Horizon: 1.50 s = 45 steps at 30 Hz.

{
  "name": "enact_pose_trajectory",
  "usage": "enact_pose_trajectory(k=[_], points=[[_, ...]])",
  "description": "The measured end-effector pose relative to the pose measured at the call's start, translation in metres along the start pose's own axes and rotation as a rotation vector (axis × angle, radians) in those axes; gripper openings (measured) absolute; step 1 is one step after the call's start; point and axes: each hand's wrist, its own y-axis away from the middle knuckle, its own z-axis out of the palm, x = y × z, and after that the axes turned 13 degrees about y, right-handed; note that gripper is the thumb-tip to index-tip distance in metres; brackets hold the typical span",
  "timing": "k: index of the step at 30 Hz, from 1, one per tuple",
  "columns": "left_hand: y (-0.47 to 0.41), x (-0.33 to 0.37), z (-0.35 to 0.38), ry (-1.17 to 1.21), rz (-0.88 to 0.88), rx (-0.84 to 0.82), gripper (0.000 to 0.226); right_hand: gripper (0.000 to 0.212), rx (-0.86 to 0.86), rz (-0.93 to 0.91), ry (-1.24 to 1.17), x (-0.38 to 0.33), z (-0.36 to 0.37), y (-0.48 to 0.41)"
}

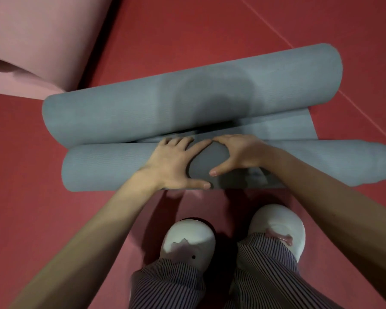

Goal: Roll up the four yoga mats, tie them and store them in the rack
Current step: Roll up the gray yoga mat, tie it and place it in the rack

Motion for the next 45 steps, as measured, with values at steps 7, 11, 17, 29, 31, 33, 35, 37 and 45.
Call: enact_pose_trajectory(k=[7,11,17,29,31,33,35,37,45], points=[[-0.022,-0.001,-0.015,0.057,-0.077,-0.073,0.112,0.089,-0.058,0.025,-0.09,0.006,-0.005,-0.012],[-0.031,-0.003,-0.024,0.265,-0.246,-0.145,0.119,0.074,-0.103,0.048,-0.073,0.005,-0.007,-0.011],[-0.035,-0.002,-0.023,0.29,-0.286,-0.151,0.139,0.079,-0.09,0.053,-0.042,0.005,-0.007,-0.006],[-0.057,-0.021,-0.034,0.337,-0.245,-0.121,0.138,0.08,0.617,0.058,0.232,-0.014,0.032,0.015],[-0.056,-0.021,-0.033,0.334,-0.254,-0.111,0.135,0.104,0.519,0.034,0.327,-0.011,0.034,0.016],[-0.057,-0.021,-0.032,0.289,-0.232,-0.041,0.132,0.112,0.463,0.04,0.34,-0.007,0.029,0.012],[-0.054,-0.021,-0.031,0.238,-0.134,0.112,0.125,0.114,0.38,0.073,0.291,-0.005,0.018,0.005],[-0.047,-0.02,-0.029,0.222,-0.023,0.208,0.116,0.113,0.277,0.086,0.256,-0.002,0.005,-0.003],[-0.048,-0.021,-0.045,0.048,-0.104,-0.099,0.12,0.101,0.078,0.097,0.138,0.014,-0.019,-0.024]])
